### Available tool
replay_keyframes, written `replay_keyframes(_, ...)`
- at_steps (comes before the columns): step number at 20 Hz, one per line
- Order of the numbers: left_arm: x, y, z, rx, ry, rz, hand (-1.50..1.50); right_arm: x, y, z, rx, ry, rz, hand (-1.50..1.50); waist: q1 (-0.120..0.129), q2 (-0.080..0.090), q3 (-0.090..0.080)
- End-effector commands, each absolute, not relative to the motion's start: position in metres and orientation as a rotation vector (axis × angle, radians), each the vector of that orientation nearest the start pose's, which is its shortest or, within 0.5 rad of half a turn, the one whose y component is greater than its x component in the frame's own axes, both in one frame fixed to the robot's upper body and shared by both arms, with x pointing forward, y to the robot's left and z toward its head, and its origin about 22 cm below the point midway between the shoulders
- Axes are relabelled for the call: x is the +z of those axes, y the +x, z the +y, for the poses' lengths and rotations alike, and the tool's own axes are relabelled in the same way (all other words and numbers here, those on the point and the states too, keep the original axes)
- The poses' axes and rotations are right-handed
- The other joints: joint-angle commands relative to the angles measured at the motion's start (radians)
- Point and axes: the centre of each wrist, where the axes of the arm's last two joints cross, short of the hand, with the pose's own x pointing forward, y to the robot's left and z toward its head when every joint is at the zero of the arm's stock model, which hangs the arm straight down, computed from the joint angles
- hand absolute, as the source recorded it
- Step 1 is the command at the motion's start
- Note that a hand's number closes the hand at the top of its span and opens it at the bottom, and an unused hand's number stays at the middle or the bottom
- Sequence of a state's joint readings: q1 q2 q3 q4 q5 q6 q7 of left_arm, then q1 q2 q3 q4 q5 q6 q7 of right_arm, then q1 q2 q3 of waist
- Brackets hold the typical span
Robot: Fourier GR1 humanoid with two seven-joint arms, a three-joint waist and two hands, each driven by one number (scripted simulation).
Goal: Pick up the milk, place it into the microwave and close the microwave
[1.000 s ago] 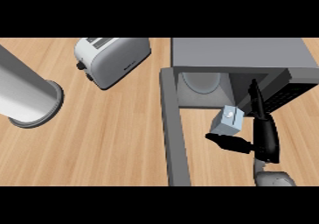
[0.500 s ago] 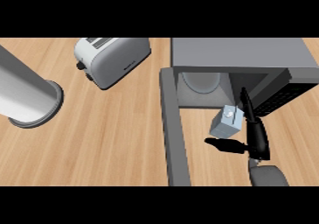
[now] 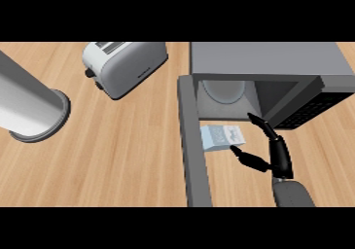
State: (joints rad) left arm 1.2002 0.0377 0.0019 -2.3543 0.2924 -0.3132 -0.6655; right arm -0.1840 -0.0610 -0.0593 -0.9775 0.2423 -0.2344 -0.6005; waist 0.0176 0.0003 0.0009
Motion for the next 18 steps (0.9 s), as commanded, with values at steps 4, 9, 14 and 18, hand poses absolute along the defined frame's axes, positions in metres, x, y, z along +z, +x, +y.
replay_keyframes(4, 0.075, -0.03, 0.283, 0.202, 0.064, -1.99, -1.5, -0.115, 0.272, -0.265, 0.316, -0.491, -1.742, -1.5, 0.011, 0.0, 0.0)
replay_keyframes(9, 0.086, -0.032, 0.282, 0.203, 0.091, -1.998, -1.5, -0.119, 0.272, -0.267, 0.449, -0.593, -1.709, 1.5, 0.005, -0.001, 0.0)
replay_keyframes(14, 0.07, -0.024, 0.274, 0.209, 0.078, -1.989, -1.5, -0.136, 0.273, -0.271, 0.472, -0.582, -1.705, 1.5, 0.006, 0.003, 0.001)
replay_keyframes(18, 0.067, -0.025, 0.281, 0.205, 0.076, -1.986, -1.5, -0.136, 0.284, -0.251, 0.455, -0.569, -1.799, 1.5, 0.01, 0.004, 0.001)
